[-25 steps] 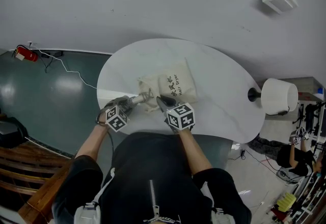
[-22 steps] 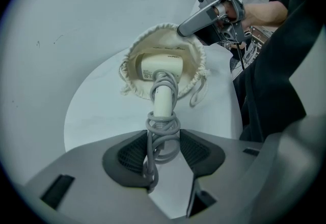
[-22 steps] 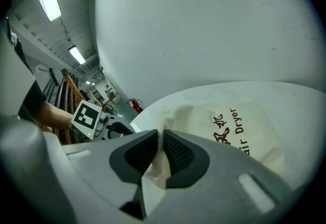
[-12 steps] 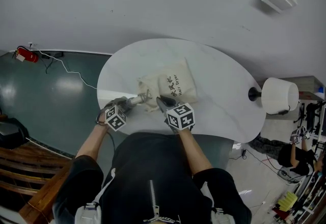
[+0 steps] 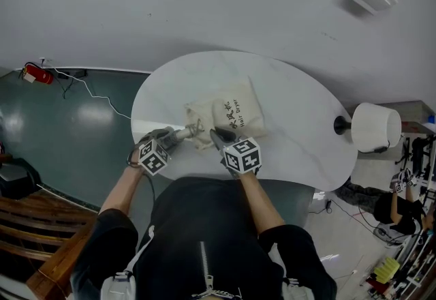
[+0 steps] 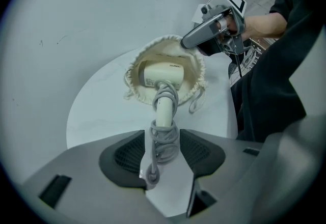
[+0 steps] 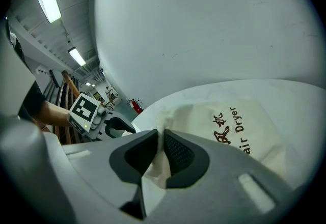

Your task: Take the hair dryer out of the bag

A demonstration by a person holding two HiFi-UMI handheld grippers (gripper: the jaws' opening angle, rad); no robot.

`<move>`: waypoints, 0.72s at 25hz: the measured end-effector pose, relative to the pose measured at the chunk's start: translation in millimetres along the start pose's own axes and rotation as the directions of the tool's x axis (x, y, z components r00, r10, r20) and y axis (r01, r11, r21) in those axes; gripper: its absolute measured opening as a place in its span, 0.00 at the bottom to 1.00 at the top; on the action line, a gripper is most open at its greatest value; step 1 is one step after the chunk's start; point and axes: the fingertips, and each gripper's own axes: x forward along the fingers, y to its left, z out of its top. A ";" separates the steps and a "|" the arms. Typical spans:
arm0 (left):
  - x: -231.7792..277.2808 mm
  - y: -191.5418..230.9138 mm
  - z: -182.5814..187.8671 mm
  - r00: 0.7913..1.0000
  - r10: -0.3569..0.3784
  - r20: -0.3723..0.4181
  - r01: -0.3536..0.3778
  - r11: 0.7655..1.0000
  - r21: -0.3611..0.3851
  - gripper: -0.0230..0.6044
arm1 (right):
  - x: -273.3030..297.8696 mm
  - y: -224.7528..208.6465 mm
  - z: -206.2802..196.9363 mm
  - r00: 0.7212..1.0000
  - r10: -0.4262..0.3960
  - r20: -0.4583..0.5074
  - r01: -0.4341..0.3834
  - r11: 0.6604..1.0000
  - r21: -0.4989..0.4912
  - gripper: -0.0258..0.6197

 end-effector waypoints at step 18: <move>2.4 -9.9 62.7 0.996 -0.027 0.080 0.025 0.999 0.027 0.36 | -1.2 -1.7 0.7 1.000 -0.003 0.009 0.003 1.000 0.012 0.10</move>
